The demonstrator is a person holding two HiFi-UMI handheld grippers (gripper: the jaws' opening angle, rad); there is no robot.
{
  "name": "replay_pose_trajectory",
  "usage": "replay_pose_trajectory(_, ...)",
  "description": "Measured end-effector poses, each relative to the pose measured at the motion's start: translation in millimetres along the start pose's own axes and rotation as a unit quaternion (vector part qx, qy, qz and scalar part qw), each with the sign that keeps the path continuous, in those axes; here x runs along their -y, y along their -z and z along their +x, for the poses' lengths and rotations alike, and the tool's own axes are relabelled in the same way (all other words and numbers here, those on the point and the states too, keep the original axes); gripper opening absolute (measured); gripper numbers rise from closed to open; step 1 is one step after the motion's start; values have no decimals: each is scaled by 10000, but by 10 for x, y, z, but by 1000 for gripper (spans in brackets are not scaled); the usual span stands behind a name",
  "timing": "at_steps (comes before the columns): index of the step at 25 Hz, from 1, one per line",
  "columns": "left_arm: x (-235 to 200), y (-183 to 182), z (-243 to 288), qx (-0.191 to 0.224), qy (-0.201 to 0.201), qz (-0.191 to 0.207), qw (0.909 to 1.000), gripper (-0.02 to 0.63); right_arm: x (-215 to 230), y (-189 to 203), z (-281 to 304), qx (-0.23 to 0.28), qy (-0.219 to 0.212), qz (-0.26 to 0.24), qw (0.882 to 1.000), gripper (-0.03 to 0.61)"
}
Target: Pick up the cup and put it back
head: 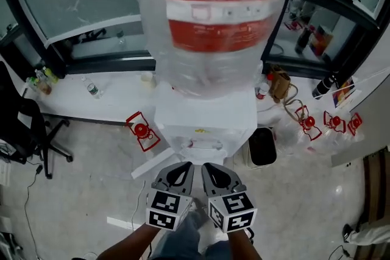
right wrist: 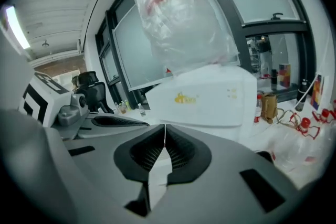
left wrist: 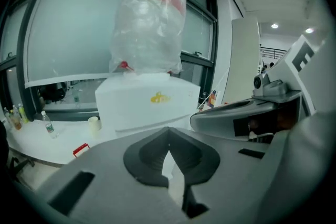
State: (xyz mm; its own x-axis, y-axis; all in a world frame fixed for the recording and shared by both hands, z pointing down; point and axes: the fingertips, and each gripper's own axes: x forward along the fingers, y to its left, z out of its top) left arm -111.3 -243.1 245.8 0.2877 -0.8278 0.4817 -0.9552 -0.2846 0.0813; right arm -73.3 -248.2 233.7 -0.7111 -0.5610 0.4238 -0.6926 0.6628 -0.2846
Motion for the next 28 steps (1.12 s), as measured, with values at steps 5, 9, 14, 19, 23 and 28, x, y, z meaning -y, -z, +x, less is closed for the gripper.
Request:
replay_pose_trajectory(5, 91, -551, -397, 119, 59, -181, 9997, 11, -271, -618, -354, 160, -8, -9, 9999, 21)
replay_pose_trajectory(9, 142, -898, -667, 319, 79, -101, 9994, 11, -461, -925, -587, 259, 4, -32, 9997, 21)
replay_pose_trajectory(14, 197, -1197, -763, 501, 170, 8, 9986, 12, -519, -1091, -753, 266, 102, -226, 9993, 21)
replay_pose_trajectory(19, 305, -1260, -747, 529, 301, 126, 9981, 12, -467, -1118, -777, 289, 155, -230, 9992, 21)
replay_pose_trajectory(23, 333, -1241, -658, 442, 370, 164, 9982, 12, -401, -1107, -751, 281, 207, -186, 9992, 21)
replay_pose_trajectory(28, 419, -1233, -568, 357, 518, 245, 9977, 12, -293, -1132, -748, 305, 320, -172, 9989, 21)
